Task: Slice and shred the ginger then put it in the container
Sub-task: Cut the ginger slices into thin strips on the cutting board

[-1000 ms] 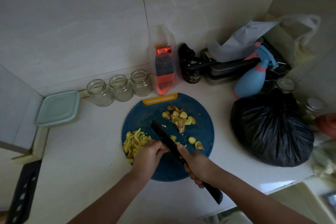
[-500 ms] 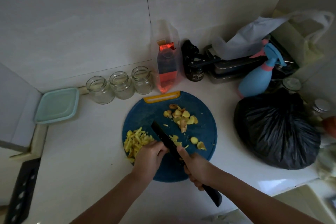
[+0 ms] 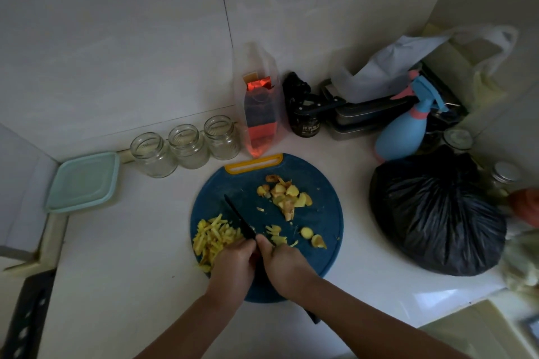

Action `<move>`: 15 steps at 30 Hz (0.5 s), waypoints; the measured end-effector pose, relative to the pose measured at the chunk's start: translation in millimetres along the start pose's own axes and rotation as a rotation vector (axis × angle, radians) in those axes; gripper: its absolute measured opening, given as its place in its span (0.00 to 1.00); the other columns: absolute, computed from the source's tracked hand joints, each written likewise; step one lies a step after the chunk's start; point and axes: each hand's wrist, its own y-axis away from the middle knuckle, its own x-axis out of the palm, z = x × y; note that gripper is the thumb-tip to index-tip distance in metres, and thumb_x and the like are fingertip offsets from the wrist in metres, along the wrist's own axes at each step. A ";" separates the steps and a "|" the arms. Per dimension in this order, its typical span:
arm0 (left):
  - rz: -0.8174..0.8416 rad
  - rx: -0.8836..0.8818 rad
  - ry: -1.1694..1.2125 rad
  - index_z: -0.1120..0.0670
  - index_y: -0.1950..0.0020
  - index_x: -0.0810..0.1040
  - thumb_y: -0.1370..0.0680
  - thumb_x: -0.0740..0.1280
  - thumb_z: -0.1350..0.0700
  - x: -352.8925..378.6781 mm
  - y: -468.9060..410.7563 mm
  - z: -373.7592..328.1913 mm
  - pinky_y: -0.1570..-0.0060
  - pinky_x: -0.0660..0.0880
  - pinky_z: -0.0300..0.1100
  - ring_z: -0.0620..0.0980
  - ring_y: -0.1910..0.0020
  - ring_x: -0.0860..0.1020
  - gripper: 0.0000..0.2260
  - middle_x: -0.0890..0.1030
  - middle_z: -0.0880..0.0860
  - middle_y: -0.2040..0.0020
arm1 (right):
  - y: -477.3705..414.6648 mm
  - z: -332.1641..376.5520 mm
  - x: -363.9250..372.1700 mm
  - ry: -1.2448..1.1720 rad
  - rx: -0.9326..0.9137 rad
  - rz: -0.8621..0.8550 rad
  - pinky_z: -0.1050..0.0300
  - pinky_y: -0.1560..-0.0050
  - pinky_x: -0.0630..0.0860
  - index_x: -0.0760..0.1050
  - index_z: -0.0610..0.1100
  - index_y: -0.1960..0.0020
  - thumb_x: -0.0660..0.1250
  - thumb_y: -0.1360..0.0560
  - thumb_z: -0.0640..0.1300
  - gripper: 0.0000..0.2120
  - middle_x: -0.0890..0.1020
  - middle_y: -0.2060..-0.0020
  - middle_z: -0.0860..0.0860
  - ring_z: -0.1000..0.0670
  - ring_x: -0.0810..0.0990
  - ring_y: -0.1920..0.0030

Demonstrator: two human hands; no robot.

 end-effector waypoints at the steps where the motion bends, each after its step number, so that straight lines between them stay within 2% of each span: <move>1: 0.006 -0.009 -0.014 0.56 0.68 0.76 0.35 0.74 0.71 0.0 -0.4 0.5 0.71 0.65 0.29 0.45 0.73 0.76 0.12 0.77 0.50 0.72 | -1.0 -1.1 0.5 0.000 0.005 0.004 0.49 0.46 0.70 0.66 0.43 0.52 0.42 0.17 0.58 0.22 0.64 0.68 0.52 0.39 0.77 0.46; 2: 0.010 -0.023 -0.021 0.56 0.67 0.76 0.34 0.74 0.70 0.0 -0.4 1.0 0.72 0.67 0.32 0.46 0.73 0.77 0.12 0.78 0.50 0.71 | 0.2 -3.8 0.1 0.001 0.023 0.009 0.52 0.49 0.71 0.66 0.44 0.54 0.42 0.17 0.59 0.23 0.64 0.68 0.53 0.41 0.76 0.49; 4: 0.012 -0.063 -0.014 0.55 0.67 0.76 0.33 0.74 0.69 -0.3 -0.2 -0.9 0.72 0.69 0.34 0.47 0.71 0.77 0.12 0.78 0.50 0.70 | 7.8 -13.5 -2.5 -0.040 0.086 0.009 0.66 0.63 0.70 0.65 0.47 0.61 0.44 0.18 0.62 0.24 0.66 0.68 0.53 0.46 0.73 0.57; 6: 0.023 -0.057 -0.004 0.54 0.67 0.76 0.34 0.74 0.68 -2.2 -1.4 -5.1 0.71 0.69 0.34 0.45 0.70 0.77 0.12 0.78 0.49 0.69 | 19.7 -24.0 -8.3 -0.078 0.148 0.024 0.69 0.73 0.69 0.62 0.48 0.65 0.46 0.20 0.65 0.25 0.68 0.68 0.52 0.52 0.70 0.67; 8: 0.044 -0.034 0.015 0.53 0.67 0.77 0.35 0.75 0.68 -5.5 -4.7 -7.6 0.69 0.68 0.29 0.41 0.69 0.76 0.12 0.79 0.47 0.68 | 31.0 -31.6 -17.2 -0.140 0.214 0.067 0.68 0.81 0.64 0.65 0.46 0.64 0.48 0.20 0.66 0.26 0.70 0.70 0.50 0.55 0.68 0.74; 11: 0.077 -0.026 0.027 0.55 0.63 0.82 0.32 0.74 0.68 -13.3 -10.7 -6.2 0.63 0.70 0.30 0.42 0.65 0.79 0.08 0.83 0.49 0.64 | 38.2 -37.0 -28.8 -0.337 0.310 0.150 0.63 0.78 0.61 0.66 0.45 0.64 0.50 0.23 0.69 0.29 0.68 0.76 0.50 0.52 0.64 0.80; 15: 0.041 -0.011 0.045 0.55 0.61 0.85 0.30 0.74 0.65 -27.7 -11.8 -7.4 0.61 0.69 0.26 0.38 0.65 0.78 0.06 0.84 0.47 0.63 | 43.0 -32.8 -48.5 -0.399 0.195 0.044 0.64 0.78 0.61 0.64 0.45 0.67 0.54 0.23 0.68 0.28 0.67 0.81 0.55 0.55 0.63 0.82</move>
